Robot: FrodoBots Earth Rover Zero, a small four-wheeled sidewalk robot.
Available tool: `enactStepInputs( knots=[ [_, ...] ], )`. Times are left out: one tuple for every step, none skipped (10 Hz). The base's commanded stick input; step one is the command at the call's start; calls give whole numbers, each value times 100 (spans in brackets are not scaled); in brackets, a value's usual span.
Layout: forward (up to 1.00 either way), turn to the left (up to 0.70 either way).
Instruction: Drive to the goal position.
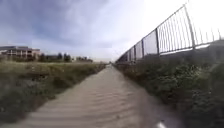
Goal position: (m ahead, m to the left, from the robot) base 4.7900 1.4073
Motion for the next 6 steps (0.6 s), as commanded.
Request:
enactStepInputs(
  knots=[
    [100, 0],
    [100, 0],
    [100, 0],
    [100, 0],
    [100, 0],
    [100, 0]
  ],
)
